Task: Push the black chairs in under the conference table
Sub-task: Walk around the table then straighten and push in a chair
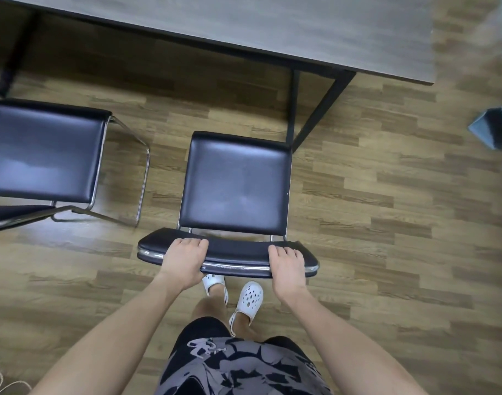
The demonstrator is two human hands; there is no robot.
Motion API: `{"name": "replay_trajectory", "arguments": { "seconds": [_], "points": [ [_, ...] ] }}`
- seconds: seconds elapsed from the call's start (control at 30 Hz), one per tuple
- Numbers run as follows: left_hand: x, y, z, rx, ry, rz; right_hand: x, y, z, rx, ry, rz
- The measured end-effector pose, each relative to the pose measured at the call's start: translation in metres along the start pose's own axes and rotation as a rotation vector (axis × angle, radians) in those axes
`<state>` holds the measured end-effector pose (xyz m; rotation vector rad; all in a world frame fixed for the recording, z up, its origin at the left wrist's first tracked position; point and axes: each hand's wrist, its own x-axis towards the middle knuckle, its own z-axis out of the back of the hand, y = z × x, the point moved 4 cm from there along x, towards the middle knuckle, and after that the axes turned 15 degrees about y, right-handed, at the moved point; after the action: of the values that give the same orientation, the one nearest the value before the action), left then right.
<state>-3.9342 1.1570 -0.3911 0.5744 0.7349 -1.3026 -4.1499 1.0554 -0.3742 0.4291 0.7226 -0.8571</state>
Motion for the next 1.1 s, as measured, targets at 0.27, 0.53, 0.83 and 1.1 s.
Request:
{"name": "replay_trajectory", "arguments": {
  "seconds": [0.27, 0.53, 0.83, 1.1],
  "points": [
    [-0.001, 0.0, 0.002, 0.009, -0.001, -0.007, 0.0, 0.001, 0.005, -0.011, 0.056, 0.008],
    [0.0, 0.001, 0.006, 0.016, 0.003, -0.023, 0.0, 0.0, 0.009, 0.009, 0.056, 0.008],
    [0.001, 0.0, 0.01, -0.009, 0.016, -0.023, 0.0, 0.001, 0.013, 0.018, 0.072, 0.004],
    [0.009, -0.005, 0.015, -0.007, 0.026, -0.014, 0.007, -0.007, 0.022, 0.042, 0.062, -0.035]
  ]
}}
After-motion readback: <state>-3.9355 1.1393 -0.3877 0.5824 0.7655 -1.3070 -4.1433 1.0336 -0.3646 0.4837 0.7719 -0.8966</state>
